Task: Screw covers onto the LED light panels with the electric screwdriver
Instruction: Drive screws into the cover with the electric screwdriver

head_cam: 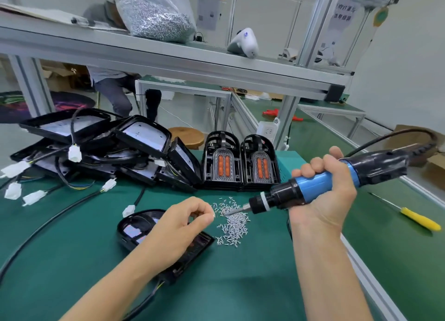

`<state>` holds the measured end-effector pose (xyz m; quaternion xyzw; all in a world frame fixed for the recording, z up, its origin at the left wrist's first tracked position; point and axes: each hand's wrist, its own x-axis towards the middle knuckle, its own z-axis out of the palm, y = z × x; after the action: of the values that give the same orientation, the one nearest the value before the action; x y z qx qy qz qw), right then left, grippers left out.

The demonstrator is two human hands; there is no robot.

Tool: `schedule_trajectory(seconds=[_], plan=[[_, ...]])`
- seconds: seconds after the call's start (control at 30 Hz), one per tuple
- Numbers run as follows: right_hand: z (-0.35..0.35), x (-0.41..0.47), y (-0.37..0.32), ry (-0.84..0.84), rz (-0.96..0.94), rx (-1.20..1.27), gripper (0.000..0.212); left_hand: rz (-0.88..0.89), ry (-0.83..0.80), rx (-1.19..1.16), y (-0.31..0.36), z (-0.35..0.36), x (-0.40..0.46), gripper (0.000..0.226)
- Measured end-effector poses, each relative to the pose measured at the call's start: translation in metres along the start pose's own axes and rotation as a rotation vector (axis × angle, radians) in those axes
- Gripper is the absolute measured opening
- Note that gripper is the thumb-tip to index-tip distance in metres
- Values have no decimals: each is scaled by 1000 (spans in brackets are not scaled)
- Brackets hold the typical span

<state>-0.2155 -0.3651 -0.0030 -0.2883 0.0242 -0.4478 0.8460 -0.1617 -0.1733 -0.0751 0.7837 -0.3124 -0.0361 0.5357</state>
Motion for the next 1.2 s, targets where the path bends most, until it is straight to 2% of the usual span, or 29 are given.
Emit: schedule_trajectory(seconds=[0.57, 1.0, 1.2], plan=[[28, -23, 27, -66, 72, 23, 18, -83, 72, -255, -7, -17, -20, 17], [29, -25, 26, -123, 54, 16, 23, -49, 87, -240, -4, -16, -22, 13], [32, -24, 23, -119, 48, 24, 24, -36, 145, -178, -7, -17, -21, 16]])
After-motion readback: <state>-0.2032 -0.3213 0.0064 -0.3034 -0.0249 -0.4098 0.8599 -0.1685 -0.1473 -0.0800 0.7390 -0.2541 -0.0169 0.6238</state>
